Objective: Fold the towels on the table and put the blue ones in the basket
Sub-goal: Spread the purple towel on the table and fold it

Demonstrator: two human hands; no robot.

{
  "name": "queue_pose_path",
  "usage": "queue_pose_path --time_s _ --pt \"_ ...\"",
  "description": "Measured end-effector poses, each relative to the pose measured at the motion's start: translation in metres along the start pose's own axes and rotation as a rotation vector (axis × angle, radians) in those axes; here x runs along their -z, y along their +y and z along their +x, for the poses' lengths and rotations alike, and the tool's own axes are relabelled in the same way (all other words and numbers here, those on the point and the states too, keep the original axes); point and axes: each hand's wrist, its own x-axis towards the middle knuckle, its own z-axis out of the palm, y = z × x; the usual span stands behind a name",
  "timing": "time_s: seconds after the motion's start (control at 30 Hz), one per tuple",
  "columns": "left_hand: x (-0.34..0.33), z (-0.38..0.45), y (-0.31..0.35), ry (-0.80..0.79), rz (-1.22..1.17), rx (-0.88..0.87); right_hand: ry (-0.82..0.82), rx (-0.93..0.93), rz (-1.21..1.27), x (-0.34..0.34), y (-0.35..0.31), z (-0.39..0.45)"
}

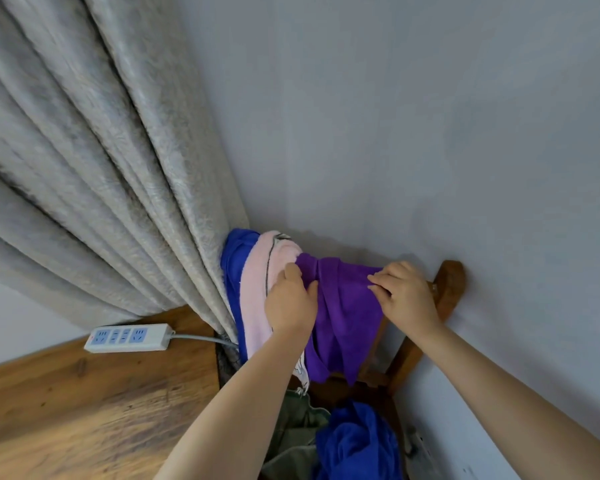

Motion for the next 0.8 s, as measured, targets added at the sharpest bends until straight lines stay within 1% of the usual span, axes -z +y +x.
queue_pose_path --time_s 0.23,0.37,0.47,0.53,0.67,0.8 --pt "0.004 0.012 0.008 -0.020 0.164 -0.032 -0.008 -0.015 0.011 0.005 0.004 -0.004" --pt "0.013 0.010 0.009 -0.044 0.169 -0.054 -0.020 -0.075 0.034 0.010 0.001 -0.012" --pt "0.030 -0.002 0.011 -0.040 0.000 -0.078 0.006 -0.249 0.109 0.022 -0.007 -0.010" --pt "0.045 -0.010 0.013 -0.021 -0.159 -0.102 0.068 -0.311 0.116 0.035 -0.013 -0.007" --pt "0.083 -0.029 0.015 0.035 -0.342 -0.177 0.253 -0.347 0.157 0.070 -0.042 0.005" --pt "0.130 -0.064 0.003 0.134 -0.408 -0.196 0.351 -0.290 0.206 0.097 -0.092 0.004"
